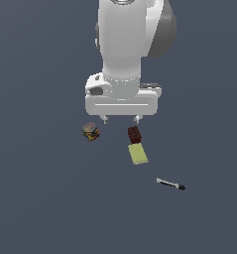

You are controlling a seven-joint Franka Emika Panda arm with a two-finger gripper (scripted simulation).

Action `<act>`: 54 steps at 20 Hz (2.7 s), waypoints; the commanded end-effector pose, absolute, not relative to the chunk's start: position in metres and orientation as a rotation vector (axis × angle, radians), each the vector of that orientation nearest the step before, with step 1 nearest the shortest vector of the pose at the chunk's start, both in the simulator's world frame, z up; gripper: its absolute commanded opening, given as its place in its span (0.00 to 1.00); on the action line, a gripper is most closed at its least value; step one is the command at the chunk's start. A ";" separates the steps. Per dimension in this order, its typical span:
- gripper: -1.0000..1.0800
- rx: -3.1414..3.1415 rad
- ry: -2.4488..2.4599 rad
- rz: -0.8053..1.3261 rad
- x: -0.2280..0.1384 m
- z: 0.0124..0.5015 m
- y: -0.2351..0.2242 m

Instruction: Pick up a designated object from a clutter of objects.

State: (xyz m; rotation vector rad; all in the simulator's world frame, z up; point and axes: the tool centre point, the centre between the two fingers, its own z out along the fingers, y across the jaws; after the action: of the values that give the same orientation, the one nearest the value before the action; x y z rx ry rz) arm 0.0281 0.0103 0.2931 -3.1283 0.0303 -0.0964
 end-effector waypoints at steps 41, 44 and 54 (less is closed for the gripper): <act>0.96 -3.116 -0.398 0.000 0.000 0.023 0.099; 0.96 -3.116 -0.398 0.000 0.000 0.014 0.099; 0.00 -3.116 -0.398 0.000 0.000 0.010 0.099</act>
State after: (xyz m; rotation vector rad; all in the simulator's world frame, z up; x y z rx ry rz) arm 0.0000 0.0991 0.0111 -3.1163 -0.3983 0.0001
